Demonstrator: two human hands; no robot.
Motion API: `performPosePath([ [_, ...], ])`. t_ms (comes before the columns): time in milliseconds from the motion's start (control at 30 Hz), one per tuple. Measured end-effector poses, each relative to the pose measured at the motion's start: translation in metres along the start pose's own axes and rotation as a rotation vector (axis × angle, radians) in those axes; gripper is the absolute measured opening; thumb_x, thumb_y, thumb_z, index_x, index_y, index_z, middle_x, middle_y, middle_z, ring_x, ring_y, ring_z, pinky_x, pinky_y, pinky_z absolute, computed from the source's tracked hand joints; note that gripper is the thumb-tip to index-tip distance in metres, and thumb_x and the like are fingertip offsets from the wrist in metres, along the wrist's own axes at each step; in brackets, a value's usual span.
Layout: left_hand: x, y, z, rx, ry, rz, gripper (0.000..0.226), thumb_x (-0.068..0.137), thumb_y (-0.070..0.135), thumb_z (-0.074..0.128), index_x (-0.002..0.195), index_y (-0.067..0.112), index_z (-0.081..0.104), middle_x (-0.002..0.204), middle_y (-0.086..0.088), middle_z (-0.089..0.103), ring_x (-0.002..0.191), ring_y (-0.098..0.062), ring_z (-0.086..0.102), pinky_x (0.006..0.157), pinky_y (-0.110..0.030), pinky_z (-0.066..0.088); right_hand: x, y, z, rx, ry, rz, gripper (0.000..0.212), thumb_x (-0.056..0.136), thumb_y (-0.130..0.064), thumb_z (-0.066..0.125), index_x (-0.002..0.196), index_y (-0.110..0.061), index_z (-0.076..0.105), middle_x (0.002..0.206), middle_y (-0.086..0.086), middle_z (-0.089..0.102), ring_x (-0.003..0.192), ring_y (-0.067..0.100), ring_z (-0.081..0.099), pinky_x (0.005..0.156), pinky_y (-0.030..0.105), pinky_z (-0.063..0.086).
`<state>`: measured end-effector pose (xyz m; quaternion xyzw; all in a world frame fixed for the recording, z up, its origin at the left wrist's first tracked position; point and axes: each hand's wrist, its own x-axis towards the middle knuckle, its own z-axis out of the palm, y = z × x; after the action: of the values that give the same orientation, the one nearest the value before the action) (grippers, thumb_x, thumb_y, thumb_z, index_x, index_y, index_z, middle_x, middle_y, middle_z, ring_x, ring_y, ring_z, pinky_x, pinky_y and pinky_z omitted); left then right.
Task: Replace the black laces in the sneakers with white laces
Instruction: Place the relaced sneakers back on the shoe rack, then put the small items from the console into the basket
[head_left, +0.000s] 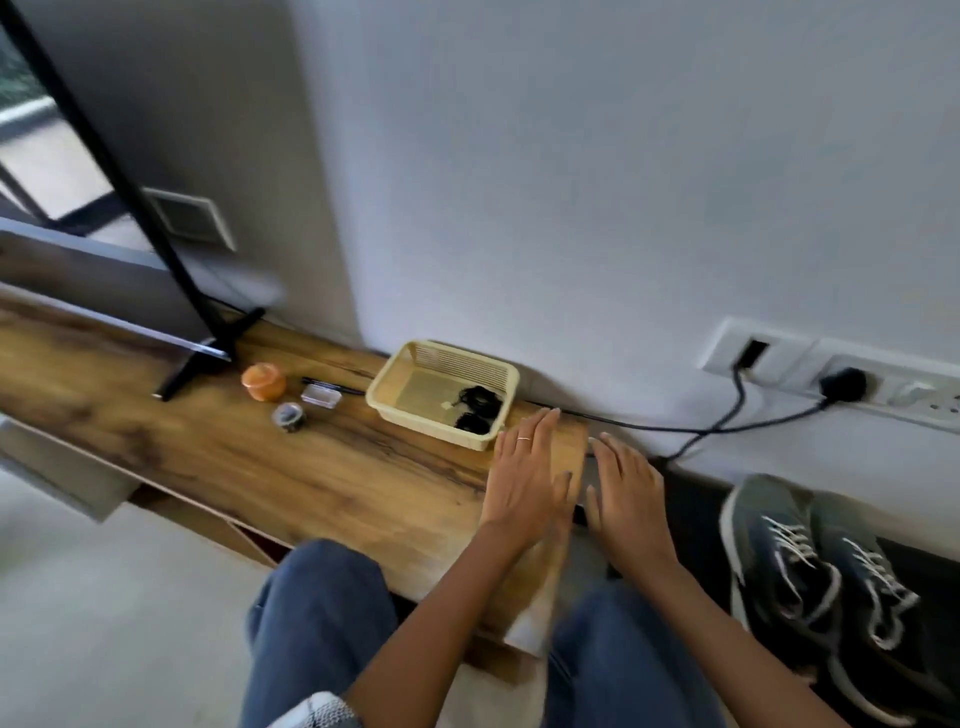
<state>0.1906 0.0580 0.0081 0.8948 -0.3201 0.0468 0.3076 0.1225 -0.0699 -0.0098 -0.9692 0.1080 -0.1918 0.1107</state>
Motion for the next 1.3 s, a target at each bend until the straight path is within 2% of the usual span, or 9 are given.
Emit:
performPosePath([
  [167, 0.010, -0.077, -0.041, -0.073, 0.190, -0.304, 0.063, 0.086, 0.021, 0.060, 0.143, 0.007, 0.035, 0.144, -0.010, 0.043, 0.130, -0.028, 0.039, 0.110, -0.038, 0.029, 0.042, -0.064, 0.025, 0.048, -0.009, -0.193, 0.063, 0.066, -0.004, 0.068, 0.126, -0.007, 0.048, 0.127, 0.014, 0.054, 0.116, 0.028, 0.047, 0.093, 0.045, 0.045],
  [433, 0.015, -0.155, -0.051, -0.261, 0.371, -0.739, 0.063, 0.089, 0.018, 0.061, 0.145, 0.010, 0.032, 0.152, -0.009, 0.030, 0.138, -0.023, 0.028, 0.113, -0.035, 0.025, 0.094, -0.133, 0.064, 0.101, -0.051, -0.338, 0.047, 0.079, -0.006, 0.064, 0.125, -0.009, 0.053, 0.126, 0.006, 0.053, 0.116, 0.024, 0.051, 0.093, 0.041, 0.043],
  [533, 0.020, -0.160, -0.050, -0.456, 0.445, -0.979, 0.062, 0.092, 0.019, 0.058, 0.146, 0.009, 0.029, 0.155, -0.008, 0.021, 0.141, -0.026, 0.022, 0.111, -0.035, 0.024, 0.115, -0.153, 0.083, 0.148, -0.068, -0.376, 0.042, 0.079, -0.006, 0.065, 0.120, -0.008, 0.056, 0.122, 0.007, 0.055, 0.114, 0.026, 0.053, 0.091, 0.043, 0.045],
  [633, 0.031, -0.168, -0.052, -0.659, 0.519, -1.070, 0.061, 0.092, 0.019, 0.056, 0.146, 0.011, 0.028, 0.155, -0.004, 0.016, 0.139, -0.026, 0.023, 0.112, -0.036, 0.024, 0.138, -0.177, 0.103, 0.225, -0.062, -0.411, 0.037, 0.076, -0.004, 0.066, 0.112, -0.008, 0.060, 0.115, 0.008, 0.058, 0.106, 0.028, 0.056, 0.086, 0.042, 0.046],
  [833, 0.043, -0.203, -0.075, -1.155, 0.743, -1.332, 0.057, 0.090, 0.011, 0.047, 0.145, 0.019, 0.032, 0.145, -0.001, 0.039, 0.125, -0.028, 0.049, 0.106, -0.047, 0.041, 0.182, -0.219, 0.135, 0.436, -0.204, -0.407, 0.018, 0.082, -0.007, 0.054, 0.094, -0.008, 0.067, 0.092, 0.008, 0.067, 0.088, 0.028, 0.059, 0.078, 0.038, 0.048],
  [933, 0.040, -0.223, -0.081, -1.279, 0.857, -1.478, 0.049, 0.087, 0.007, 0.048, 0.136, 0.007, 0.046, 0.137, -0.019, 0.052, 0.115, -0.035, 0.057, 0.097, -0.047, 0.046, 0.196, -0.242, 0.153, 0.468, -0.368, -0.405, 0.016, 0.085, -0.005, 0.055, 0.094, -0.006, 0.068, 0.096, 0.010, 0.066, 0.090, 0.027, 0.060, 0.079, 0.037, 0.048],
  [1100, 0.038, -0.229, -0.094, -1.283, 1.032, -1.572, 0.044, 0.093, 0.013, 0.045, 0.136, 0.007, 0.049, 0.138, -0.017, 0.051, 0.127, -0.033, 0.048, 0.105, -0.046, 0.039, 0.207, -0.278, 0.188, 0.395, -0.581, -0.410, 0.032, 0.089, -0.011, 0.055, 0.120, -0.012, 0.062, 0.120, 0.008, 0.058, 0.108, 0.026, 0.056, 0.090, 0.030, 0.042],
  [1233, 0.039, -0.233, -0.094, -1.362, 1.064, -1.605, 0.039, 0.087, 0.021, 0.051, 0.124, 0.015, 0.060, 0.121, -0.009, 0.064, 0.107, -0.028, 0.062, 0.095, -0.045, 0.050, 0.209, -0.296, 0.203, 0.318, -0.786, -0.519, 0.051, 0.090, -0.009, 0.057, 0.138, -0.022, 0.048, 0.147, 0.002, 0.038, 0.135, 0.022, 0.034, 0.109, 0.033, 0.028],
  [1300, 0.039, -0.233, -0.093, -1.390, 1.057, -1.612, 0.039, 0.084, 0.024, 0.052, 0.121, 0.016, 0.062, 0.117, -0.006, 0.065, 0.102, -0.026, 0.062, 0.092, -0.044, 0.051, 0.207, -0.299, 0.210, 0.242, -0.859, -0.598, 0.058, 0.090, -0.009, 0.057, 0.143, -0.027, 0.041, 0.155, 0.001, 0.027, 0.141, 0.023, 0.023, 0.114, 0.039, 0.023],
])
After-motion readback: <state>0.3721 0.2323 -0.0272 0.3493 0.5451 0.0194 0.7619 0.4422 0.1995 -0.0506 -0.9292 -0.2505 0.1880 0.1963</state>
